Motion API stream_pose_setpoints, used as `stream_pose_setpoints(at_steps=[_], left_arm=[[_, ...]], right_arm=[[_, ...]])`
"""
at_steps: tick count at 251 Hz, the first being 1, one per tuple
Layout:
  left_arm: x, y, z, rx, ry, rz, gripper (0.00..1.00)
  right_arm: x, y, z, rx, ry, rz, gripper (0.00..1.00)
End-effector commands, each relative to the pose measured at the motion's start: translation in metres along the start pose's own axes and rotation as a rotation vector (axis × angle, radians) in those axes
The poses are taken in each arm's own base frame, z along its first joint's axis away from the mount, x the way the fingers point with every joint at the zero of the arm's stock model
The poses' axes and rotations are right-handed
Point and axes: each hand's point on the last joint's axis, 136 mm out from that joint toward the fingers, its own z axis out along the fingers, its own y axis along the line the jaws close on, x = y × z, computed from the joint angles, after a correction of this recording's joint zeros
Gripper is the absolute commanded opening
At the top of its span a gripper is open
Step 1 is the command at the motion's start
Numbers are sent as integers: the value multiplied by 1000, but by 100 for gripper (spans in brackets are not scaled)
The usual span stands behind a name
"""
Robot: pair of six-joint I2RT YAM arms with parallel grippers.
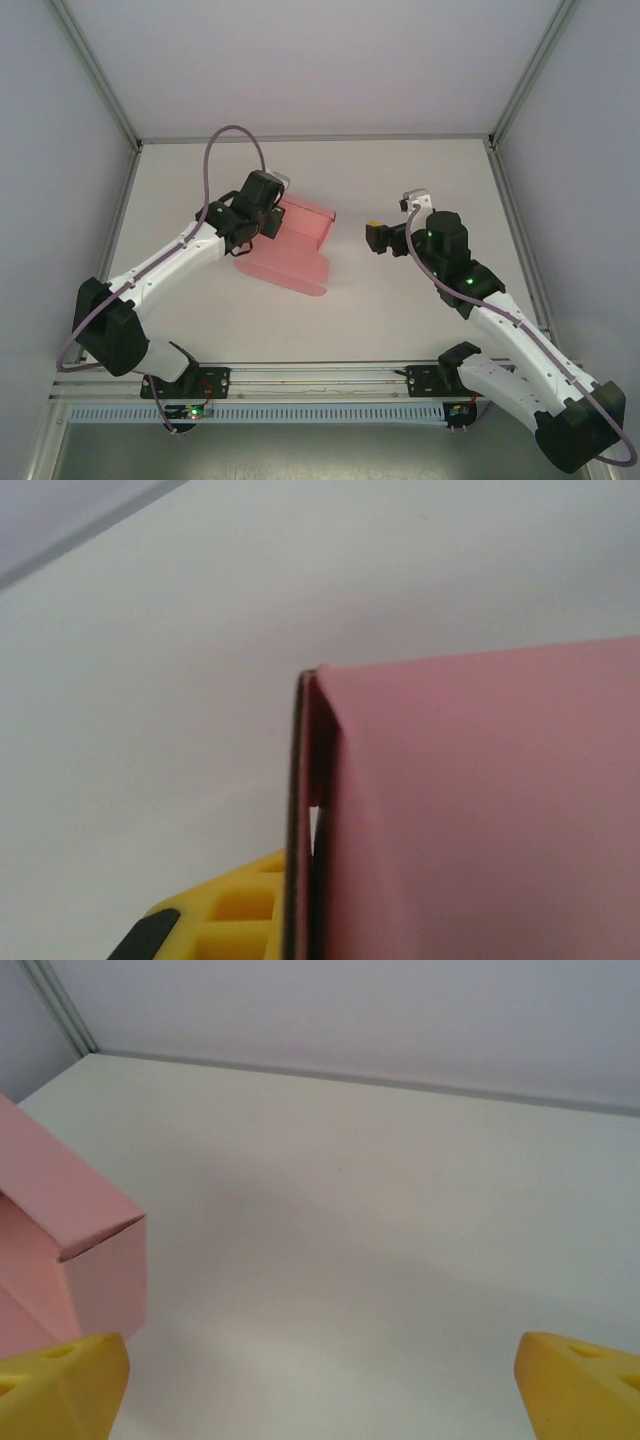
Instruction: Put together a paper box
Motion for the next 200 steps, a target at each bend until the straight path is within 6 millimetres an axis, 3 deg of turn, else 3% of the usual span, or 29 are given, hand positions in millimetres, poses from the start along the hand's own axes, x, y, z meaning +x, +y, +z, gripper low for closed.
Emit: stream_pose_setpoints(at_steps=[1,15,42,69,91,131,200], left_arm=[[27,-30,-17,233,88,451,0],[40,-40,-23,308,102,610,0],[46,-36,-28,319,143,750,0],[42,-19,-12,218,239,854,0],[54,-24,-4,274,381,931,0],[56,-29,39,219,500,1082,0],[50,-75,88,319,531,1204,0]], right_arm=[[10,2,-5,-29,23,18,98],[10,3,-7,-41,23,13,98],[12,0,-10,-32,27,9,98],[13,-4,-12,-19,33,8,98],[16,-7,-13,-13,42,11,98],[19,-13,-14,8,47,23,98],[27,-29,-17,64,63,60,98]])
